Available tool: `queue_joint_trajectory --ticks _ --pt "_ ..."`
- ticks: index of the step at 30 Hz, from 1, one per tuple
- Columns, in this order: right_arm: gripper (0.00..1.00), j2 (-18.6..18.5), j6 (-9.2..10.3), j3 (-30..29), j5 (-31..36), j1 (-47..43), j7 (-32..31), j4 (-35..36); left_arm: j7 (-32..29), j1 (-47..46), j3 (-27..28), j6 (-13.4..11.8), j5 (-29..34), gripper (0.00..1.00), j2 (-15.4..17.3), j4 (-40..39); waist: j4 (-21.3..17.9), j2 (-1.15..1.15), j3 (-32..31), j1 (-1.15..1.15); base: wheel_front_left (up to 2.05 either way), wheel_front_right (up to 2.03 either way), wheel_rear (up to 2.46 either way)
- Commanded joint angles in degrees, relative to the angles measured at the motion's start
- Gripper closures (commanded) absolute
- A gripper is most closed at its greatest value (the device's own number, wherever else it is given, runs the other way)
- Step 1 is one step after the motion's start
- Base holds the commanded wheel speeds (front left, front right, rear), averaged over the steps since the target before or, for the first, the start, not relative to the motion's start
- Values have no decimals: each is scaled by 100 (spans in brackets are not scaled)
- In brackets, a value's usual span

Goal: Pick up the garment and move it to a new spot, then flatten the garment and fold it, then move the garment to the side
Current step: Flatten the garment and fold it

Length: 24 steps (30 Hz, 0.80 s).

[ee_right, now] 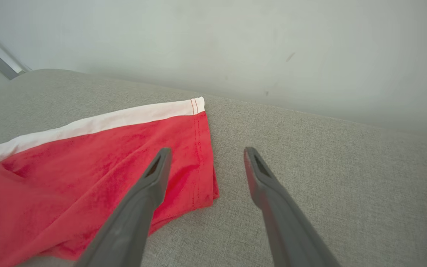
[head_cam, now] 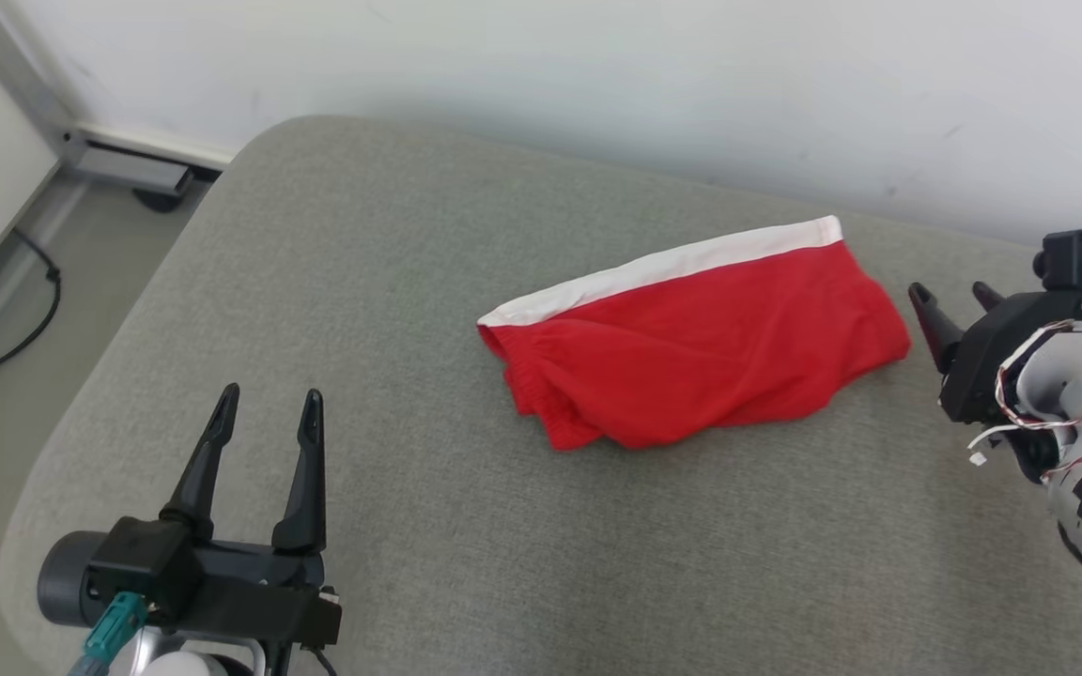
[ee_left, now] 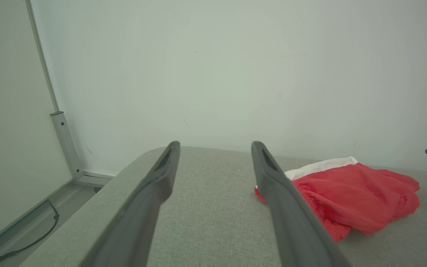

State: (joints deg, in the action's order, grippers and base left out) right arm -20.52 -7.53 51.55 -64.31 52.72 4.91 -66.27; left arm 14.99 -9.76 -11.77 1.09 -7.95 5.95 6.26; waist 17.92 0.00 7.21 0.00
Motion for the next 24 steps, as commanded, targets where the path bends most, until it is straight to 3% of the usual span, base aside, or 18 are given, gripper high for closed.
queue_joint_trajectory --ticks 1,14,24 --pt "0 -2 11 34 31 82 -60 -115 23 -53 3 34 47 0 -17 -34 213 0 208 0 0 0 0" --pt "0 -127 11 96 98 612 -519 -684 23 -291 -64 132 39 0 -213 -85 725 0 939 0 0 0 0" --pt "0 -100 8 85 97 583 -1083 -777 23 -364 -73 137 14 0 -280 -20 819 0 1093 0 0 0 0"
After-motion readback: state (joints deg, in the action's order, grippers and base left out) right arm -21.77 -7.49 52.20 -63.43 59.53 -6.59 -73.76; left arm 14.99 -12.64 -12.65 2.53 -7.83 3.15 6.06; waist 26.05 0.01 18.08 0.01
